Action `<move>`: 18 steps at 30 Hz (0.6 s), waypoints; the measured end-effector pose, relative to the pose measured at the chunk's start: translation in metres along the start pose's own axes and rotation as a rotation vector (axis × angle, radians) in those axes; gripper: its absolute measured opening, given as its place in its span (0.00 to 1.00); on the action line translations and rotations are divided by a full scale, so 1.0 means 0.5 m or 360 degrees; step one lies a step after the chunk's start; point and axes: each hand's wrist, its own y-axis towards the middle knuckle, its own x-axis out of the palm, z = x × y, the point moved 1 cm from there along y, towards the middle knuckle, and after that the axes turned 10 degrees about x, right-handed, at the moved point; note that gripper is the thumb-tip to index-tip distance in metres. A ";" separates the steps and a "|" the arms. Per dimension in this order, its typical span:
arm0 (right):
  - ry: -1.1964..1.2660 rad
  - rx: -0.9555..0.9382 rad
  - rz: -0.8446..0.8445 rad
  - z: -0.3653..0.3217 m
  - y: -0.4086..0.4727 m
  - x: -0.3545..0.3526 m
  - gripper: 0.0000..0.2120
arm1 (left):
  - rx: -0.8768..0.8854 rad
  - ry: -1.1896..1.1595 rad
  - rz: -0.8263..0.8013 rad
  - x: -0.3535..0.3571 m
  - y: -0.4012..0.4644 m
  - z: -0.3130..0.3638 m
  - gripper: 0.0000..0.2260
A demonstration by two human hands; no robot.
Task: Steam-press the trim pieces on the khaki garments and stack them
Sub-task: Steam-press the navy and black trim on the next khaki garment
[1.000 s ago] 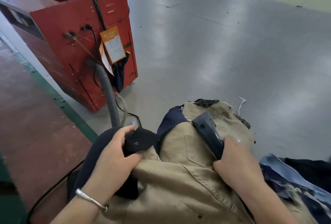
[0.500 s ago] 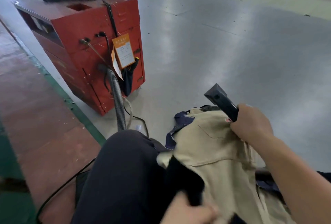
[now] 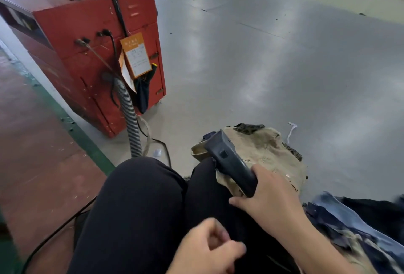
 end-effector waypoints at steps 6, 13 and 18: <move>0.0341 0.0112 -0.0012 0.018 0.005 -0.017 0.17 | 0.0049 -0.0141 0.0647 -0.072 0.073 0.025 0.29; 0.0499 0.0110 -0.0065 0.034 0.017 -0.023 0.19 | -0.0245 -0.0243 0.0341 -0.065 0.166 0.062 0.16; 0.0591 0.0111 -0.0092 0.039 0.015 -0.032 0.18 | -0.0136 -0.0249 0.0372 -0.053 0.174 0.062 0.04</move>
